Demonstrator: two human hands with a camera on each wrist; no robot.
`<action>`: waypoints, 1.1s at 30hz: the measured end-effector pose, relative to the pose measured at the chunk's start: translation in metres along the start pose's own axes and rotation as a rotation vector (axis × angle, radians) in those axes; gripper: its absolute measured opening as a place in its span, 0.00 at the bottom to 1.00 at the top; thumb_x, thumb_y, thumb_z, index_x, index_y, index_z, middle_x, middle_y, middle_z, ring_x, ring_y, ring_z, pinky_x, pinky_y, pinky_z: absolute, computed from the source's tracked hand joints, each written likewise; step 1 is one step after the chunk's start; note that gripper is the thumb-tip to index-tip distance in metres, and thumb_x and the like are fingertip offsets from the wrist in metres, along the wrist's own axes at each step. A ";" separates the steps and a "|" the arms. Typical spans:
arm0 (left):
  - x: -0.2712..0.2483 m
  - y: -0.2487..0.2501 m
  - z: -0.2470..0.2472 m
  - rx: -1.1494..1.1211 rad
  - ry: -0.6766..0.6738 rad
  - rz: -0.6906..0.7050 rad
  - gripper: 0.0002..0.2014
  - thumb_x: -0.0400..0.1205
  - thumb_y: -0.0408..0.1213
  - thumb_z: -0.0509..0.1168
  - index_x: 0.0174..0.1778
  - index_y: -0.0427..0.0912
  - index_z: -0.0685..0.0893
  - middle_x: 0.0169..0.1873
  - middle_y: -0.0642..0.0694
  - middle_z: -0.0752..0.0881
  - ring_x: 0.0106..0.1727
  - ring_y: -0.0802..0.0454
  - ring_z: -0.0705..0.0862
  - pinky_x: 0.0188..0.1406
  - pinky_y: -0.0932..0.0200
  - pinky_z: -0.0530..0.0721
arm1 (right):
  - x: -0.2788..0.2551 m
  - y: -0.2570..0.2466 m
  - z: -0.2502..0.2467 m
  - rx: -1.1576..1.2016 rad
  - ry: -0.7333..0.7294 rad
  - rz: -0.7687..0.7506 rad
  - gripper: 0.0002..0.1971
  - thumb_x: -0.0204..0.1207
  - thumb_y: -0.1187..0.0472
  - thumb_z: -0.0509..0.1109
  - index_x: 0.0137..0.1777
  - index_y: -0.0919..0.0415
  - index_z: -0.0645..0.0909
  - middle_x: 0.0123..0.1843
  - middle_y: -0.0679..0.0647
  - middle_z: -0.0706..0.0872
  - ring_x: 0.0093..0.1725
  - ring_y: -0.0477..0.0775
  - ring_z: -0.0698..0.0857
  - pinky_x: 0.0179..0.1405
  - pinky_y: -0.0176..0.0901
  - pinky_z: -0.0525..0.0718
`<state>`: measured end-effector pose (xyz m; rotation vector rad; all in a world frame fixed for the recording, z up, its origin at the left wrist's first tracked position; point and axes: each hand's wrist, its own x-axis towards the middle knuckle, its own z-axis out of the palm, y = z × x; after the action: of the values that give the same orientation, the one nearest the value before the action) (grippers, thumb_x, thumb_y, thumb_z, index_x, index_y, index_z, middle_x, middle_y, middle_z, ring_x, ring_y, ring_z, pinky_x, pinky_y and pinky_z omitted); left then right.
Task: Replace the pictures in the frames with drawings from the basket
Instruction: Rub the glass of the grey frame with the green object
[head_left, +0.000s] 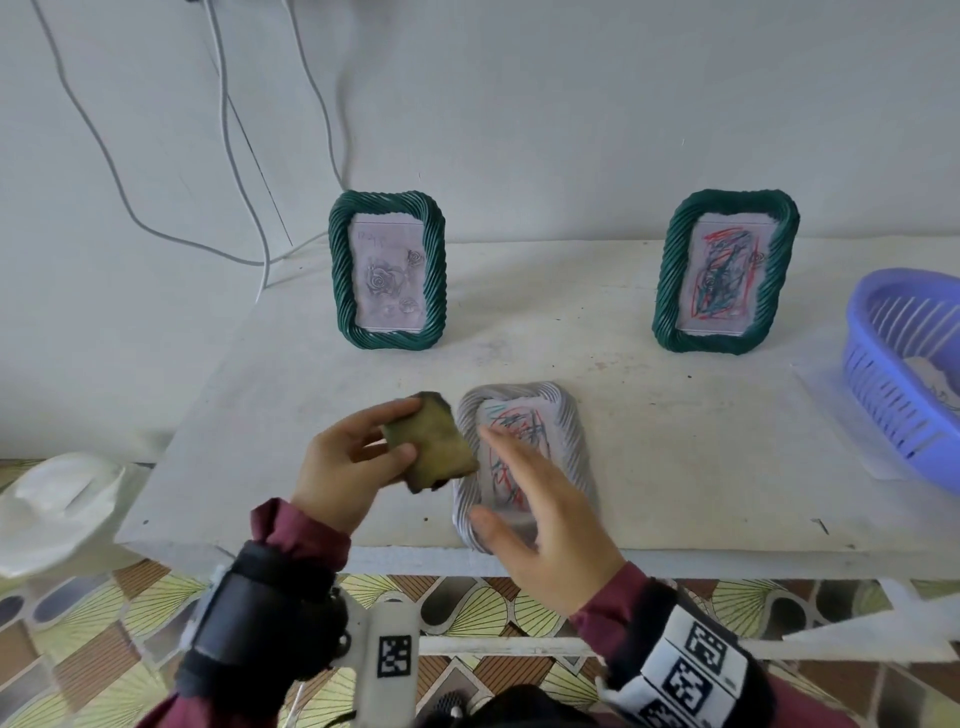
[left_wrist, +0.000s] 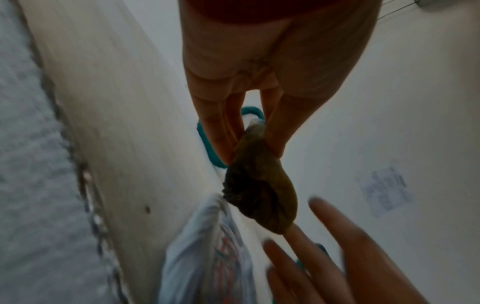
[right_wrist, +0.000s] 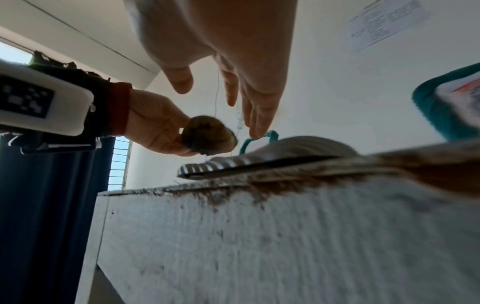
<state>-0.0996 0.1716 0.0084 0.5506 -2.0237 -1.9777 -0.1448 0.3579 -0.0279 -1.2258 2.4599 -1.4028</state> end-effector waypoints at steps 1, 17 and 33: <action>-0.002 0.001 0.007 -0.032 -0.033 0.005 0.20 0.70 0.16 0.69 0.49 0.45 0.85 0.40 0.41 0.87 0.36 0.52 0.87 0.38 0.55 0.89 | 0.004 -0.003 0.003 0.029 0.021 -0.016 0.33 0.75 0.38 0.60 0.78 0.47 0.60 0.77 0.49 0.69 0.78 0.42 0.63 0.75 0.41 0.67; -0.005 -0.055 0.033 0.933 -0.411 0.279 0.55 0.58 0.78 0.51 0.78 0.52 0.43 0.76 0.59 0.46 0.78 0.64 0.42 0.74 0.69 0.35 | 0.012 0.028 -0.049 -0.208 -0.054 0.152 0.19 0.68 0.56 0.76 0.60 0.48 0.81 0.59 0.43 0.83 0.56 0.42 0.80 0.55 0.29 0.76; -0.001 -0.064 0.030 1.146 -0.382 0.301 0.60 0.51 0.85 0.33 0.74 0.51 0.31 0.75 0.56 0.34 0.78 0.60 0.35 0.70 0.69 0.25 | 0.043 0.028 -0.051 -0.408 -0.230 0.217 0.20 0.73 0.56 0.72 0.66 0.51 0.79 0.71 0.52 0.78 0.70 0.47 0.76 0.72 0.38 0.69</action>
<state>-0.1062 0.1983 -0.0570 0.0110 -3.1310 -0.6223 -0.2121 0.3730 -0.0057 -1.0605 2.6867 -0.6864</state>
